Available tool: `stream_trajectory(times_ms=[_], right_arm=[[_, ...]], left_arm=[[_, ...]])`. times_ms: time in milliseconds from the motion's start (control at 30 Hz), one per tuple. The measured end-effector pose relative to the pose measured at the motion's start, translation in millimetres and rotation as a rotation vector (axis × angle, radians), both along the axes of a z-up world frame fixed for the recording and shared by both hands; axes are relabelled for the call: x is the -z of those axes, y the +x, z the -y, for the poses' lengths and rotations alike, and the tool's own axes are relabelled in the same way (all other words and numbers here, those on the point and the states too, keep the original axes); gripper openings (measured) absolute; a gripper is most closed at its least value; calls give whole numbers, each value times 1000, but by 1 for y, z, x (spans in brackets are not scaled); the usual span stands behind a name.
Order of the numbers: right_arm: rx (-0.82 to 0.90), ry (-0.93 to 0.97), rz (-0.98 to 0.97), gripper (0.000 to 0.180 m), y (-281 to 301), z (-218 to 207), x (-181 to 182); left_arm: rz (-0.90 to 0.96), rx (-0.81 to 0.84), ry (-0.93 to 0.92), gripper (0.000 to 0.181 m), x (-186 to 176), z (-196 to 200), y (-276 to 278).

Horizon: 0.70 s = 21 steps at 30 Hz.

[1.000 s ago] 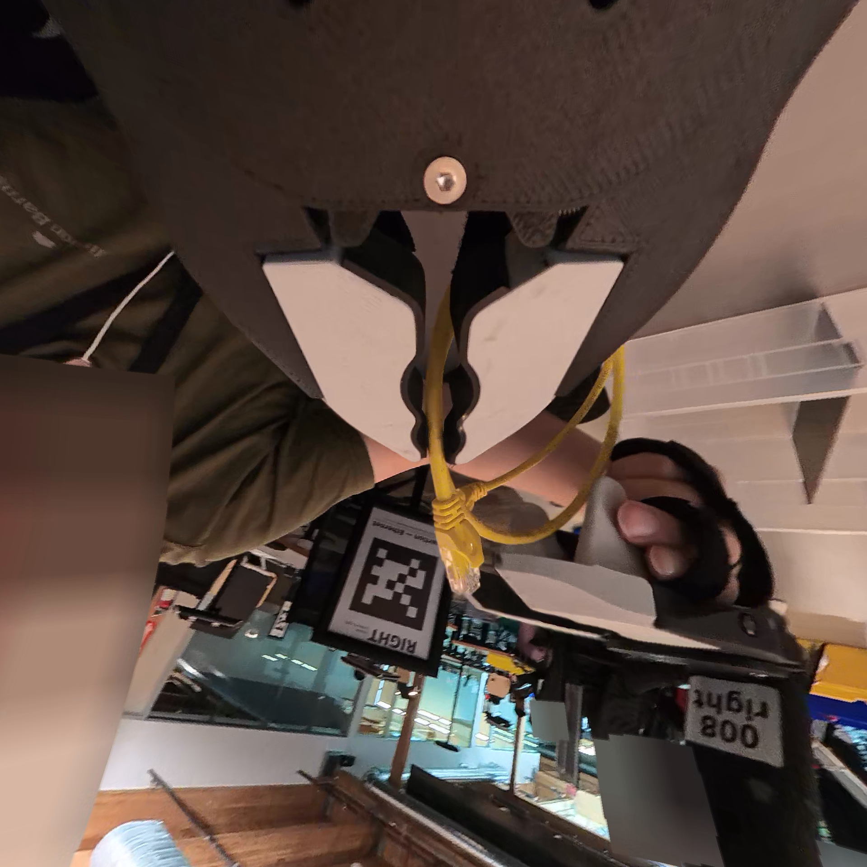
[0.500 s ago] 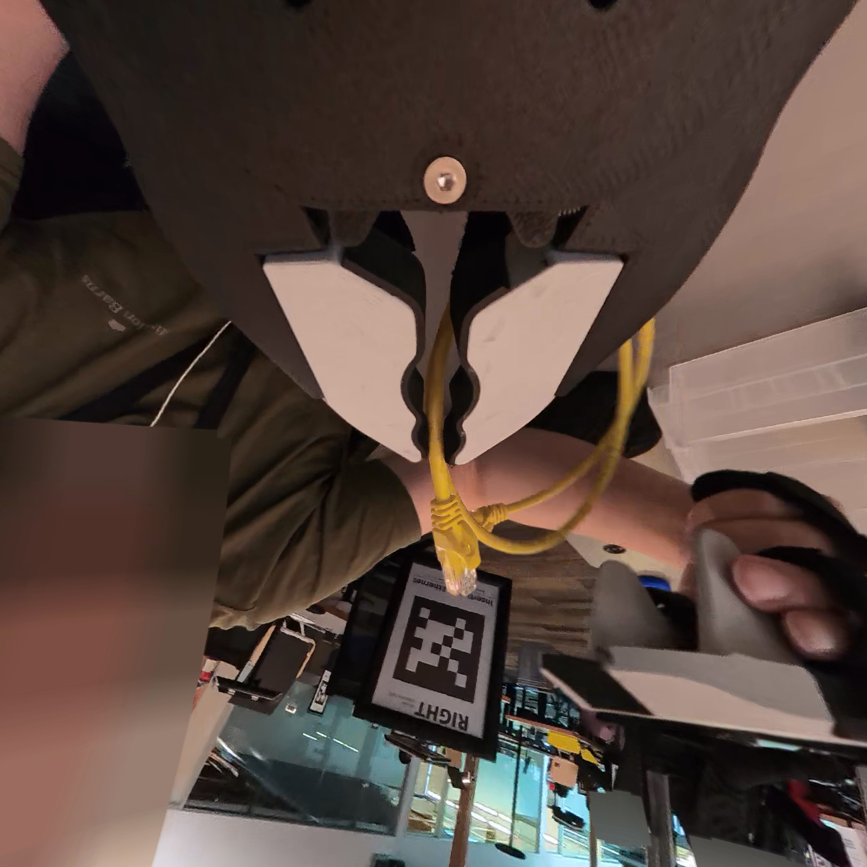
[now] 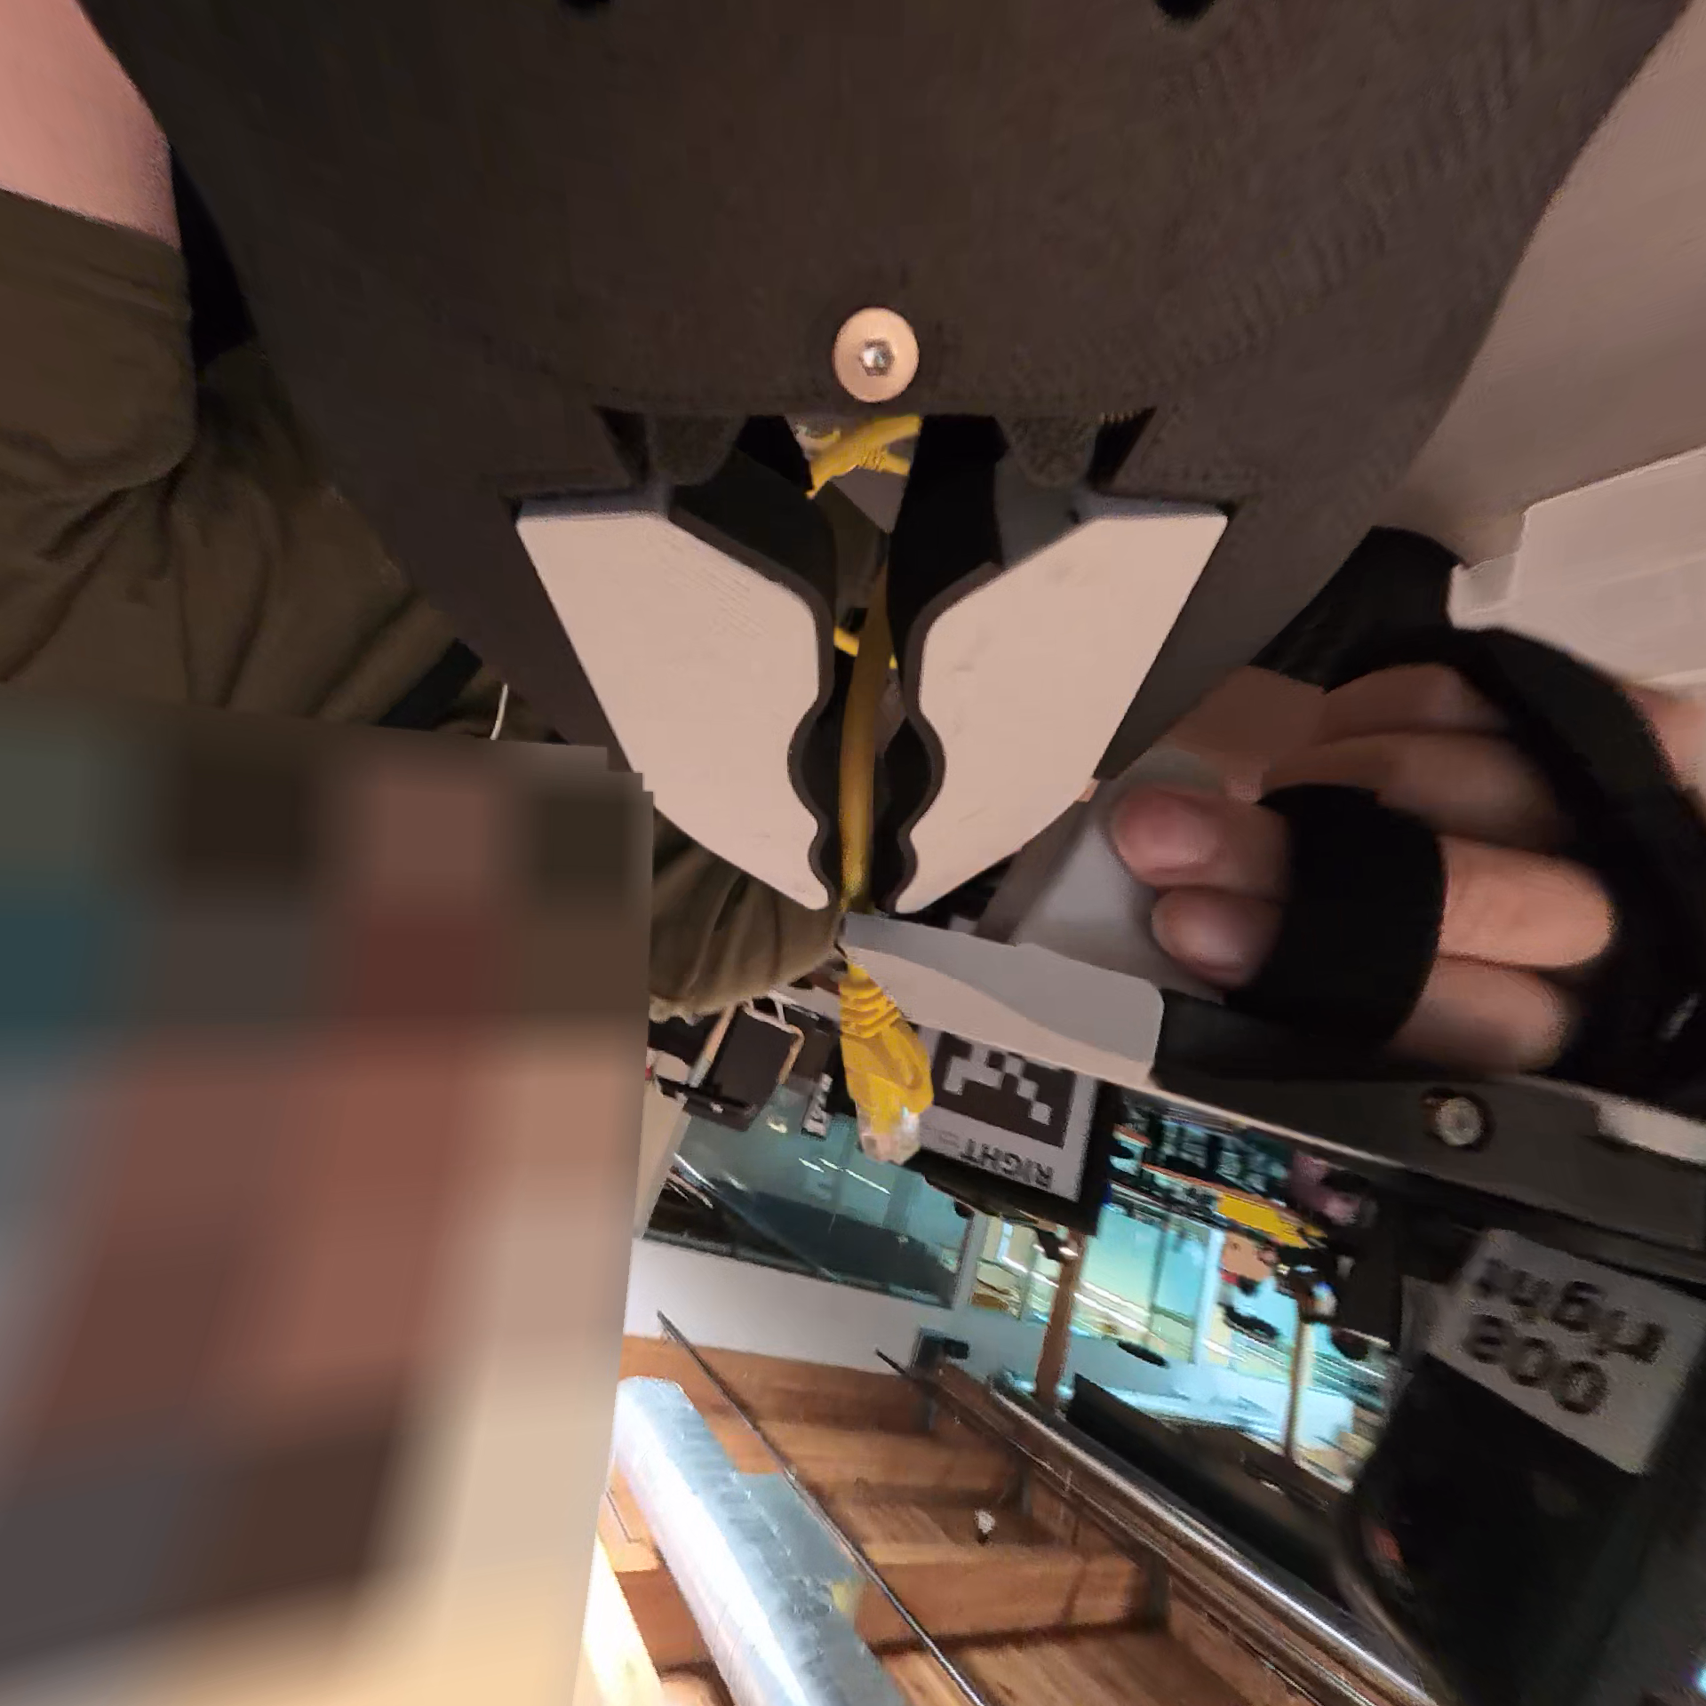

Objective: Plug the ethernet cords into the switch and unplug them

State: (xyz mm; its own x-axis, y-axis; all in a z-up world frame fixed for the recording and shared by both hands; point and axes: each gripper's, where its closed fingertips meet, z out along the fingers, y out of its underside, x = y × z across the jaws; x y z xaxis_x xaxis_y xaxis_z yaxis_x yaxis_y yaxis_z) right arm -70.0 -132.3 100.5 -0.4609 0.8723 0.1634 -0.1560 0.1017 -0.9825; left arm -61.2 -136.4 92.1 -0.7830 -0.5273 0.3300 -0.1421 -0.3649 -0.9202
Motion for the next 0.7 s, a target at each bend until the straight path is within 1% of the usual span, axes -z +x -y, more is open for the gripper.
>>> stream_trajectory(times_ms=[33, 67, 100, 133, 167, 233, 333, 400, 433, 533, 567, 700], right_arm=[[36, -4, -5, 14, 1, -6, -3], [45, 0, -6, 12, 5, -8, -6], [65, 6, -5, 10, 9, -10, -7], [132, 20, 4, 9, 10, -18, -8], [231, 39, 40, 8, 11, -30, -6], [446, 69, 182, 7, 11, -58, 7], [762, 111, 372, 6, 15, -95, 25], [915, 171, 508, 7, 17, -110, 40], [962, 209, 561, 7, 17, -114, 47], [1023, 232, 623, 7, 10, -116, 58], [1042, 235, 629, 7, 9, -118, 60], [1115, 276, 619, 7, 6, -121, 63]], left_arm=[[-23, -56, -13, 11, -2, -10, 2], [-46, -138, -10, 25, -4, -22, 4], [-69, -239, 9, 35, -5, -37, 4], [-104, -362, 44, 43, -3, -55, 3], [-139, -486, 84, 51, -3, -72, 0], [-212, -696, 163, 59, -4, -93, -10], [-375, -932, 319, 67, 4, -100, -17], [-432, -1049, 450, 70, 8, -99, -16], [-433, -1094, 509, 72, 8, -97, -13], [-433, -1164, 622, 58, 9, -95, -5], [-455, -1178, 636, 53, 11, -97, -2], [-567, -1133, 630, 54, 25, -100, 9]])
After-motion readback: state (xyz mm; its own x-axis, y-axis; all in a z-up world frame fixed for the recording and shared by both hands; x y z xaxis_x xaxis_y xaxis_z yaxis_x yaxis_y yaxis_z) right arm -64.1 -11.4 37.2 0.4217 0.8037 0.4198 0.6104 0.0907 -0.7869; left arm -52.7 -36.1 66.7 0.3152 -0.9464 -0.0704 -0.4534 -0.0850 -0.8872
